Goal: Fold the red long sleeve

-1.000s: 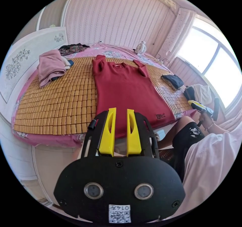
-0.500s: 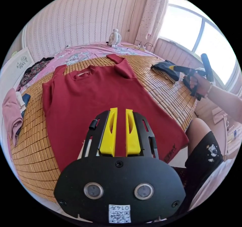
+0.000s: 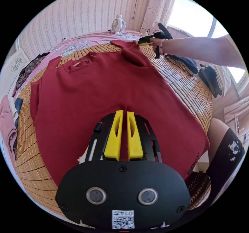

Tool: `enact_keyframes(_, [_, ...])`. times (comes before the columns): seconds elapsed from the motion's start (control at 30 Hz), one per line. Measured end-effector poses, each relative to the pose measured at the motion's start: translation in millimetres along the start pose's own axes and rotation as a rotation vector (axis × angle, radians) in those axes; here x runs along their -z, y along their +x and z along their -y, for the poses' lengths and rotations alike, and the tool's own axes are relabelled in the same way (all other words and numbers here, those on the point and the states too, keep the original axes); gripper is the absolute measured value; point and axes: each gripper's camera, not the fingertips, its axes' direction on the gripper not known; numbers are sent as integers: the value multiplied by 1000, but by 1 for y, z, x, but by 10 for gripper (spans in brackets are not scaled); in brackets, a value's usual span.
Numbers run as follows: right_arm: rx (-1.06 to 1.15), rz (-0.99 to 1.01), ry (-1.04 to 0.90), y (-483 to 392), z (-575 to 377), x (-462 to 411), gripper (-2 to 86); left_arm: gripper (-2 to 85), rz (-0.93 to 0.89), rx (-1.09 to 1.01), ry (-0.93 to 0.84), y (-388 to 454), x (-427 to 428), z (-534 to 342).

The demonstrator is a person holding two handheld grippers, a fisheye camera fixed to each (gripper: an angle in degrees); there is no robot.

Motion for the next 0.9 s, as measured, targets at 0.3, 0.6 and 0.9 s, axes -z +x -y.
enact_keyframes(0.3, [36,-103,-174,-43,-107,209,19,-7,-154,91,-56,-23,-6,38])
enact_keyframes(0.6, [-114,-356,-273,25,-164,220,108,42,-231,69,5,-29,-14,136])
enact_keyframes(0.9, [-334,-529,-455,79,-221,179,44,73,-161,-24,-56,-18,-99,263])
